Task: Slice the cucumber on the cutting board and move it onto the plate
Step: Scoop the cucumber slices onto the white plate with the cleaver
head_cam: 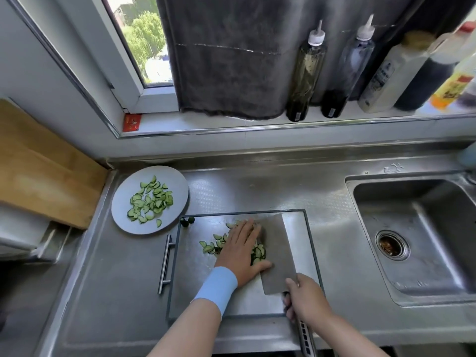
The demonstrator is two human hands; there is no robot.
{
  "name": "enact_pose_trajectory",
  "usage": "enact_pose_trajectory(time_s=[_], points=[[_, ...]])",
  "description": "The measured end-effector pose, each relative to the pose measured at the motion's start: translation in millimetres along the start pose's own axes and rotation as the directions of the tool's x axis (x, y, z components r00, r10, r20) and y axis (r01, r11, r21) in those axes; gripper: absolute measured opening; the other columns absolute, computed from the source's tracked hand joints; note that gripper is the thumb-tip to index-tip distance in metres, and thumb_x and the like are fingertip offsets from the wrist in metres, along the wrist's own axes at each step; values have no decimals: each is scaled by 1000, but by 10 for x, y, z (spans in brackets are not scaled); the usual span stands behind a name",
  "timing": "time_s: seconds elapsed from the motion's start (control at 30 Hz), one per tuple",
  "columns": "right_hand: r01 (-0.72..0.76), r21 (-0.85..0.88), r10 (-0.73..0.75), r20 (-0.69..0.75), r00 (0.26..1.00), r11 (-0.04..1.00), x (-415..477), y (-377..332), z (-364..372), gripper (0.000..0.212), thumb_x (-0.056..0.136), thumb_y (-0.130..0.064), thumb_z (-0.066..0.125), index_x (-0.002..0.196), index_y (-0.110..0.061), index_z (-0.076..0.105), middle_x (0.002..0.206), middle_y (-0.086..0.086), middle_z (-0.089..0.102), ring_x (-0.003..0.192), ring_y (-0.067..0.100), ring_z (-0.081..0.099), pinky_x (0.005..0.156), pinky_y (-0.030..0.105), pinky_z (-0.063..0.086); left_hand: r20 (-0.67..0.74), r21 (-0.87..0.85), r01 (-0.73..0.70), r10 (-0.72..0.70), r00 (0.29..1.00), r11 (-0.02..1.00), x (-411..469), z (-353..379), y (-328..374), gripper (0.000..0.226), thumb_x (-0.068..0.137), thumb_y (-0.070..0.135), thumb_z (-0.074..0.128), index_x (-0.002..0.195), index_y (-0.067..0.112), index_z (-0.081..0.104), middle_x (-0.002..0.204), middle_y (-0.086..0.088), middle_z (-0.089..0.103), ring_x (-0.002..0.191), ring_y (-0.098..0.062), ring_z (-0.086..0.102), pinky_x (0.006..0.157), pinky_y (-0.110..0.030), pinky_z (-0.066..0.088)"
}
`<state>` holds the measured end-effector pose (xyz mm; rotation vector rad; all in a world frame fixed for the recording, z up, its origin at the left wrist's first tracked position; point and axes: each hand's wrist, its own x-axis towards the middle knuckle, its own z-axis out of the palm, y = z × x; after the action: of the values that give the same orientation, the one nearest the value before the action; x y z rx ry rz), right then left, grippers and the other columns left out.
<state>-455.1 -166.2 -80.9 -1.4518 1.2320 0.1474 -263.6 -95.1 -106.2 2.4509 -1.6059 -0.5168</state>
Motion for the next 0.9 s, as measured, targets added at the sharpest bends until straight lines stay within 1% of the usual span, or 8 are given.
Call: enact_pose_trajectory(time_s=[0.07,0.13,0.27,0.37,0.43,0.53,0.67,0.9], points=[[-4,5,4,29,1000,1000,-7,-27,61,24,106,-20,40,93,-8,56,61,10,60,43,26,54,43,30,43,-12,-2,-10,10,1000,1000,-3,52,1,90,83,74,36,153,31,-2,158,12,-18,144,-11,-22,120,-38,-3],[8,-30,-6,66,998,1000,-21,-44,101,24,106,-21,39,92,-9,55,61,8,59,44,25,53,44,30,44,-34,-26,-3,2,999,1000,-20,88,5,88,85,73,37,153,32,0,157,13,-19,142,-9,-25,118,-34,-6],[30,-13,-28,118,993,999,-68,-76,122,25,107,-20,36,91,-10,52,62,7,54,44,23,49,47,30,43,-81,-87,5,-12,997,996,-50,76,32,80,87,70,37,153,33,9,158,15,-14,142,-7,-24,116,-30,-5],[-36,122,20,125,992,992,-102,-113,113,24,107,-18,37,90,-8,52,57,6,45,42,20,39,43,26,35,-112,-121,0,-14,994,993,-61,78,73,76,87,67,37,151,28,22,160,11,-2,144,-8,-17,119,-32,1],[-47,193,22,127,992,980,-125,-145,102,23,107,-16,38,90,-6,50,55,6,39,39,18,34,42,24,31,-142,-151,-11,-11,990,988,-70,72,102,74,88,64,38,150,24,29,160,8,9,145,-8,-11,120,-35,7],[-25,235,-3,118,993,972,-151,-190,65,22,106,-12,37,90,-2,49,53,7,32,37,19,29,42,23,27,-212,-185,-42,1,977,982,-80,25,130,71,90,59,41,147,18,35,158,6,20,147,-11,-1,119,-37,14],[-12,270,-19,111,994,963,-175,-249,48,24,105,-10,38,85,-4,50,53,5,30,41,18,26,42,24,24,-332,-189,-113,45,942,976,-77,-57,108,62,92,48,46,141,11,47,153,1,34,146,-16,14,116,-41,25],[71,231,-98,108,989,970,-181,-596,147,25,104,-8,40,83,-3,52,49,4,34,42,20,29,39,26,28,-419,-159,-142,63,906,977,-59,-373,-94,61,91,46,48,141,11,46,153,0,32,146,-15,12,118,-35,17]])
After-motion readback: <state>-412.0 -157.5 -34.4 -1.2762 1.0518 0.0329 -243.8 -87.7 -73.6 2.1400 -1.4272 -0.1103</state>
